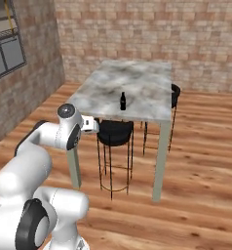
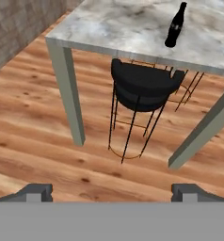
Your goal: Place the large bottle from the dining counter next to the other large bottle outside the sink, and place the small bottle from the dining counter next to the other small bottle inside the sink.
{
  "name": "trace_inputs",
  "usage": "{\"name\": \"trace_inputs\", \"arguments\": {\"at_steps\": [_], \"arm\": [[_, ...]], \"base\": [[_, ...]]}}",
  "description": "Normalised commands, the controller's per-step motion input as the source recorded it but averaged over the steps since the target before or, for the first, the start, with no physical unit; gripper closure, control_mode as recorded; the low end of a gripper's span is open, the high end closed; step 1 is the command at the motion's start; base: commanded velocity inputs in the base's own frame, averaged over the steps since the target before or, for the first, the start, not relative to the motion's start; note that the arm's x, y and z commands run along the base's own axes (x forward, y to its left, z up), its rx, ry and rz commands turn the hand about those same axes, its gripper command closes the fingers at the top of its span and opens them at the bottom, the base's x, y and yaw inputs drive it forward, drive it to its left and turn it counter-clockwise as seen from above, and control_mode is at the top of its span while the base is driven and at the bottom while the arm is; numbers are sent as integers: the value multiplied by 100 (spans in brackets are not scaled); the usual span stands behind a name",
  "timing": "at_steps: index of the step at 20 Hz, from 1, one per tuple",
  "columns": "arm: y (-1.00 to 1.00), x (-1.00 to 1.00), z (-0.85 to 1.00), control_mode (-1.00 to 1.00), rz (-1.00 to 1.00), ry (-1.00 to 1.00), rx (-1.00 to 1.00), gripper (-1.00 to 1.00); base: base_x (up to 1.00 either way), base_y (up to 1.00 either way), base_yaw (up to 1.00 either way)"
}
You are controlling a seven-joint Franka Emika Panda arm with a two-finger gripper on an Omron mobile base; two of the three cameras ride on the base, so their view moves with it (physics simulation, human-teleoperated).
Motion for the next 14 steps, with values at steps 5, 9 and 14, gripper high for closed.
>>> {"name": "trace_inputs", "arguments": {"at_steps": [5, 9, 14], "arm": [[0, 0, 0, 100, 0, 0, 0, -100], [0, 0, 0, 100, 0, 0, 0, -100], [0, 0, 0, 100, 0, 0, 0, -100]], "base": [[53, 0, -3], [49, 0, -3], [46, 0, -2]]}}
